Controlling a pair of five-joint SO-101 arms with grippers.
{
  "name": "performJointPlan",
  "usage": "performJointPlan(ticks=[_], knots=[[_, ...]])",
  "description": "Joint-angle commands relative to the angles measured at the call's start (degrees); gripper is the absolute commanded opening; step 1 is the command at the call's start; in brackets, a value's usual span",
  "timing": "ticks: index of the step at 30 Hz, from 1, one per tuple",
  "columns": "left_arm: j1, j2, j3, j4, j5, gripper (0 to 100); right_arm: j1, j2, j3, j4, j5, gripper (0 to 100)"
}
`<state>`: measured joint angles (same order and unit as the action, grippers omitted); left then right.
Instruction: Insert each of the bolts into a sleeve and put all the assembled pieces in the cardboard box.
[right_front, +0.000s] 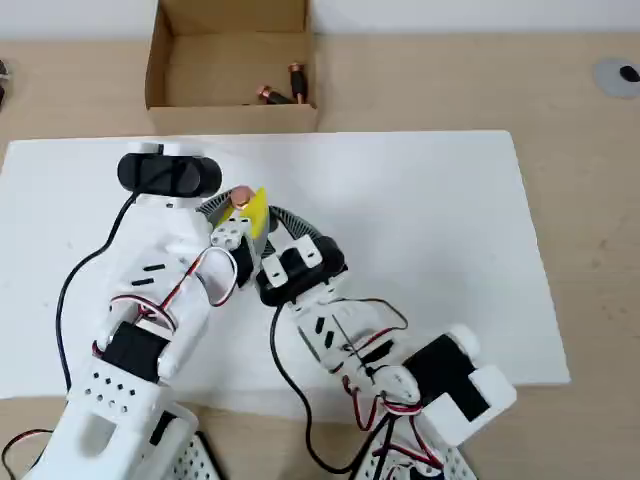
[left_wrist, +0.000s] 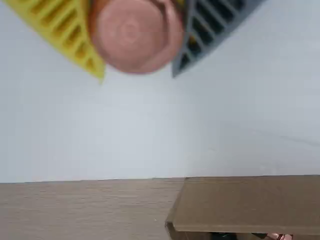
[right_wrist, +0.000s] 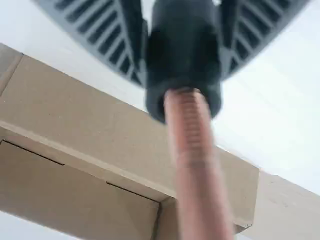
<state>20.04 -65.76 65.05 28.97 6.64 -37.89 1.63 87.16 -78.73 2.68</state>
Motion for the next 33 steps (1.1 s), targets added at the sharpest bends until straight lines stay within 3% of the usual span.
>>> performJointPlan(ticks=[1,5,16,26,33], knots=[[1.2,-0.3,-0.2,-0.5,1.2,15,-0.7,-2.2,-0.6,-0.7,0.6,1.0],[0.4,-0.4,-0.4,2.1,8.5,20,-0.7,-2.2,-0.6,-0.7,0.6,1.0],[-0.5,-0.4,-6.2,2.5,9.2,20,-0.7,-1.9,-0.7,-0.6,0.6,1.0],[-12.7,-0.4,-16.4,5.0,9.1,19,0.0,-2.2,-2.1,3.3,0.5,1.0],[-20.0,0.0,-18.2,11.1,9.1,5,4.5,-2.2,-4.4,4.1,0.4,1.0]])
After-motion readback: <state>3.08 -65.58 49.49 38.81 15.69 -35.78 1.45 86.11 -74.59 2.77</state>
